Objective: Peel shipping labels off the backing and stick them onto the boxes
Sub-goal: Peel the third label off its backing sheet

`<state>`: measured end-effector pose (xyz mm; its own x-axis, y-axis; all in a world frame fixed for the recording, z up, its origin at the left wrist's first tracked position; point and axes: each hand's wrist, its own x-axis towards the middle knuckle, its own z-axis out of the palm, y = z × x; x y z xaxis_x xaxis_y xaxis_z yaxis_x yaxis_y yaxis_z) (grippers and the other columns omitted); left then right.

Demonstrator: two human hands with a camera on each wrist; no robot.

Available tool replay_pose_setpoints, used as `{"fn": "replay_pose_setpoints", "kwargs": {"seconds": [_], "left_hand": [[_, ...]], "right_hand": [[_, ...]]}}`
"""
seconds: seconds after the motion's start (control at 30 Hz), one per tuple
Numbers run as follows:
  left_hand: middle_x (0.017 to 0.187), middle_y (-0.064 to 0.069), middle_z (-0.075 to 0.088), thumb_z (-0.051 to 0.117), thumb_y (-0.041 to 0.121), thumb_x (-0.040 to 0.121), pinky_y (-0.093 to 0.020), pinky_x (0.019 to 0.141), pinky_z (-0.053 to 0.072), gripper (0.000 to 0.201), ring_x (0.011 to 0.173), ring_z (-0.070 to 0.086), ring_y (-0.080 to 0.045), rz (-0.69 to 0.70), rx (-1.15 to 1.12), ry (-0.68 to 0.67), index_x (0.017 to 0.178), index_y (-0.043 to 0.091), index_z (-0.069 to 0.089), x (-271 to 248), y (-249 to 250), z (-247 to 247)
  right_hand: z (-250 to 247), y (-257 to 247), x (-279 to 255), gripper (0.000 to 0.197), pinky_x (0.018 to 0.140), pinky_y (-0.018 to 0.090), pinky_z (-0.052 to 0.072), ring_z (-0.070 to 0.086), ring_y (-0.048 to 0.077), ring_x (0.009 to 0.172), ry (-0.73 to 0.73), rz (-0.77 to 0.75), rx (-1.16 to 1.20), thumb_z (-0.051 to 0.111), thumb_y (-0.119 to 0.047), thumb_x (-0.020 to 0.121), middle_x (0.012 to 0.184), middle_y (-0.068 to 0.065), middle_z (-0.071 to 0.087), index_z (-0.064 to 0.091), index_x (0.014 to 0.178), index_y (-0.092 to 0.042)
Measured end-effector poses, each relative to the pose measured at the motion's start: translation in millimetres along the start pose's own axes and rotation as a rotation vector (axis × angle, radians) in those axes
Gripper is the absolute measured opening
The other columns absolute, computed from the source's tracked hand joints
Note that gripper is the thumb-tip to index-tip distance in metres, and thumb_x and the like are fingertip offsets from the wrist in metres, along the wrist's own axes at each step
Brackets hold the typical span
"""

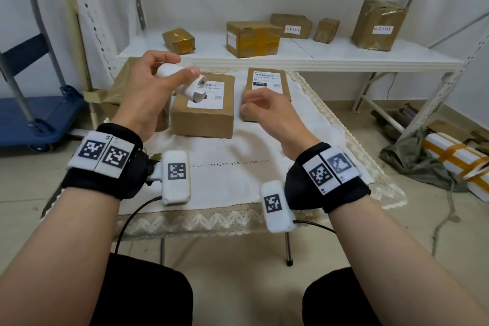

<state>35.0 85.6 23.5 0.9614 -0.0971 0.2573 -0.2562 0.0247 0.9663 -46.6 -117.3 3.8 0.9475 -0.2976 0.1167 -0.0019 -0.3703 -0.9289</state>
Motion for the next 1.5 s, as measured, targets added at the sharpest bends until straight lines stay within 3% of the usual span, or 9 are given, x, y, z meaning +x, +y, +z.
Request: {"fn": "replay_pose_setpoints", "kwargs": {"seconds": [0.23,0.47,0.6,0.8,0.93,1.03,1.23,1.37,1.5], "left_hand": [[0.129,-0.005,0.065,0.089,0.035,0.074,-0.014,0.078,0.047,0.052,0.116,0.063,-0.018,0.02,0.015,0.069,0.118,0.02,0.067,20.8,-7.1,-14.6],[0.112,0.009,0.066,0.088,0.035,0.076,-0.026,0.088,0.046,0.038,0.109,0.06,-0.011,-0.013,-0.013,0.167,0.106,0.027,0.066,33.2,-10.7,-36.0],[0.121,0.007,0.066,0.087,0.035,0.077,-0.027,0.093,0.046,0.046,0.118,0.059,-0.012,-0.017,-0.014,0.242,0.116,0.02,0.068,38.9,-15.7,-49.0],[0.117,0.01,0.063,0.087,0.036,0.077,-0.035,0.105,0.048,0.051,0.119,0.059,-0.014,-0.054,-0.021,0.328,0.12,0.017,0.066,43.4,-24.6,-68.8],[0.112,0.004,0.066,0.089,0.032,0.074,-0.037,0.098,0.055,0.045,0.105,0.065,-0.017,-0.103,-0.042,0.337,0.111,0.021,0.066,45.4,-28.3,-74.9],[0.103,0.005,0.067,0.089,0.027,0.076,-0.023,0.081,0.056,0.045,0.091,0.064,-0.012,-0.119,-0.088,0.346,0.113,0.018,0.066,45.9,-28.8,-77.1],[0.119,-0.004,0.072,0.094,0.046,0.054,-0.046,0.105,0.052,0.072,0.114,0.067,-0.024,-0.172,-0.181,0.391,0.114,0.014,0.073,42.0,-23.7,-77.0],[0.114,0.002,0.071,0.091,0.033,0.071,-0.031,0.096,0.054,0.06,0.102,0.065,-0.011,-0.191,-0.193,0.392,0.122,0.009,0.069,40.2,-22.1,-74.2],[0.119,-0.003,0.071,0.092,0.029,0.068,-0.039,0.1,0.056,0.058,0.107,0.068,-0.016,-0.22,-0.219,0.453,0.118,0.012,0.07,37.0,-18.2,-79.1]], "right_hand": [[48.1,-8.1,15.5,0.026,0.099,0.034,0.057,0.071,0.024,0.109,-0.095,0.089,0.238,0.06,-0.01,0.1,0.122,0.011,0.066,0.061,0.126,-0.01],[82.8,-36.5,41.1,0.008,0.093,0.038,0.058,0.065,0.024,0.087,-0.174,0.165,0.303,0.053,-0.011,0.105,0.111,0.011,0.064,0.059,0.11,-0.01],[103.2,-45.7,54.4,0.013,0.109,0.04,0.051,0.063,0.026,0.111,-0.228,0.199,0.311,0.054,-0.012,0.105,0.114,0.01,0.065,0.063,0.096,-0.013],[126.9,-58.9,63.9,0.028,0.12,0.04,0.038,0.047,0.029,0.14,-0.278,0.256,0.343,0.052,-0.007,0.104,0.145,0.016,0.052,0.057,0.13,0.002],[138.9,-66.8,68.2,0.033,0.105,0.032,0.05,0.053,0.026,0.129,-0.345,0.302,0.347,0.053,-0.005,0.104,0.127,0.006,0.054,0.05,0.137,-0.001],[144.2,-66.6,73.1,0.037,0.08,0.027,0.056,0.052,0.017,0.082,-0.369,0.312,0.305,0.055,-0.006,0.103,0.095,0.004,0.049,0.049,0.139,-0.002],[146.3,-64.8,71.7,0.024,0.057,0.022,0.046,0.041,0.013,0.067,-0.36,0.378,0.255,0.059,-0.009,0.1,0.084,0.001,0.04,0.042,0.118,-0.01],[153.2,-66.4,69.3,0.033,0.069,0.024,0.047,0.046,0.013,0.074,-0.344,0.341,0.223,0.061,-0.011,0.099,0.089,-0.002,0.045,0.049,0.129,-0.008],[150.9,-69.8,64.7,0.029,0.101,0.032,0.041,0.047,0.019,0.112,-0.344,0.305,0.228,0.058,-0.014,0.101,0.129,0.004,0.055,0.059,0.129,-0.004]]}}
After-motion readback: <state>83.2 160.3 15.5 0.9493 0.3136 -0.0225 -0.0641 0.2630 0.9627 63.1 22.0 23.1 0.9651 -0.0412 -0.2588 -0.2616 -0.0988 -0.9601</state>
